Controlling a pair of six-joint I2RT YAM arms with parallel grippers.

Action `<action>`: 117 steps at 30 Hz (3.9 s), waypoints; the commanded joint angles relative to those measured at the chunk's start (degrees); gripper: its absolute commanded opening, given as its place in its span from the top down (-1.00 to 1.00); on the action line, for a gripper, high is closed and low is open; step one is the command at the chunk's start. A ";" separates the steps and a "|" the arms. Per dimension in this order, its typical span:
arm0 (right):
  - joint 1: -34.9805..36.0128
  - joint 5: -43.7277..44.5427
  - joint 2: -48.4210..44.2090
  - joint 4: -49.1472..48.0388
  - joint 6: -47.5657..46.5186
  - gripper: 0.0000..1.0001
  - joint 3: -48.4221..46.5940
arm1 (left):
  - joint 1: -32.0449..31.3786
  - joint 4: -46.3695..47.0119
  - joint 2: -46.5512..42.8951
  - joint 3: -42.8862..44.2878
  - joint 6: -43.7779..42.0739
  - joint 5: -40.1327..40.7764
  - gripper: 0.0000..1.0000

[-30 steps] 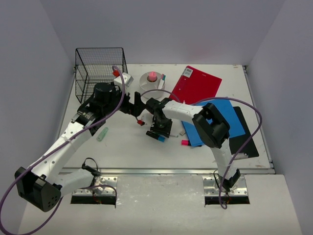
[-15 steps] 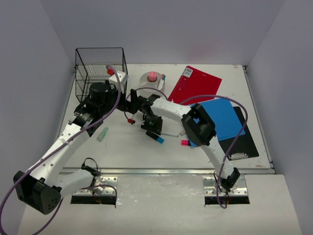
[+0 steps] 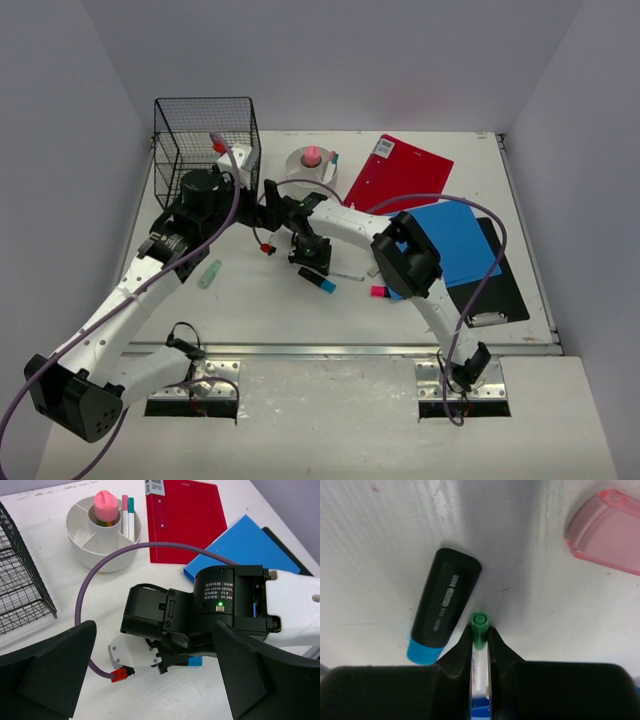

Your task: Organize the desk

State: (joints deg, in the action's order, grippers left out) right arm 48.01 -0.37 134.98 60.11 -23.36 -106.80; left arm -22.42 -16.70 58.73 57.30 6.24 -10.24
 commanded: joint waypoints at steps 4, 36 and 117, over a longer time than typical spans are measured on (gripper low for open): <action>1.09 -6.07 -8.78 -3.84 4.77 1.00 1.53 | 0.45 4.73 -5.43 3.42 9.87 4.82 -1.00; -30.33 0.67 -22.07 -50.74 56.39 1.00 2.89 | 0.46 10.42 -5.16 -0.30 13.83 9.29 -1.00; -53.46 -32.98 -55.11 -28.24 15.09 -0.75 48.47 | -26.06 -34.09 53.47 24.26 -73.82 -0.18 -0.45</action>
State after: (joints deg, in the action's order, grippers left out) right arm -5.17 -29.37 82.92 33.45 -8.78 -60.28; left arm -47.63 -51.29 111.31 79.07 -61.99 -13.03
